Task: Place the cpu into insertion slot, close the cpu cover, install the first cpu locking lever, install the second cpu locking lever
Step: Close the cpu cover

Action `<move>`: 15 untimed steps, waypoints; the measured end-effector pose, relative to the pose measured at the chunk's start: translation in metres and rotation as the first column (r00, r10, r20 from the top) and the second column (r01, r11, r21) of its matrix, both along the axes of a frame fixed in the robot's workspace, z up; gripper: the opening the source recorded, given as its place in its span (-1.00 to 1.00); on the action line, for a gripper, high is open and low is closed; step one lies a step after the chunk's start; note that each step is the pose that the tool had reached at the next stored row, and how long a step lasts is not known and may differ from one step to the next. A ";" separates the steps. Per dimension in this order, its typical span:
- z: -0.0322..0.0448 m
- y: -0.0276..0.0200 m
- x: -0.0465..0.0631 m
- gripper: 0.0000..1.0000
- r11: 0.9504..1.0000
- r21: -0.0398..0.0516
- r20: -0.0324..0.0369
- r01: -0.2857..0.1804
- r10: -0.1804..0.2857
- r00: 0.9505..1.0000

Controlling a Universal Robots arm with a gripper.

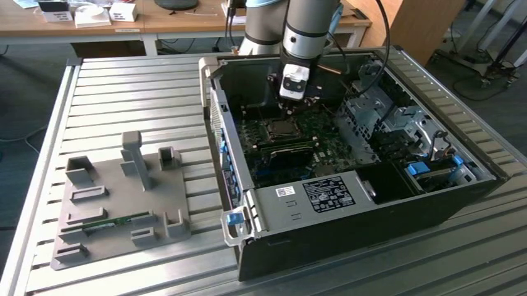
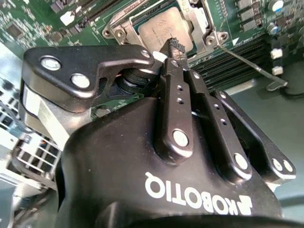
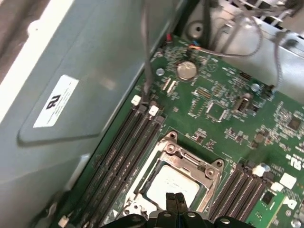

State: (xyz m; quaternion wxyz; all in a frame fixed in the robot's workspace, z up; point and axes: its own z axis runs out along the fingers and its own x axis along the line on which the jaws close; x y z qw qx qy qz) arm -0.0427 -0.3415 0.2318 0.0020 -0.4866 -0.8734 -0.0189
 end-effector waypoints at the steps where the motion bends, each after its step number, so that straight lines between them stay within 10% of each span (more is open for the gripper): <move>1: 0.0000 0.0000 0.000 -0.79 1.000 0.000 0.000 -0.008 0.008 1.000; 15: -0.0001 0.0000 0.000 -0.79 0.998 0.000 0.000 -0.064 0.064 0.998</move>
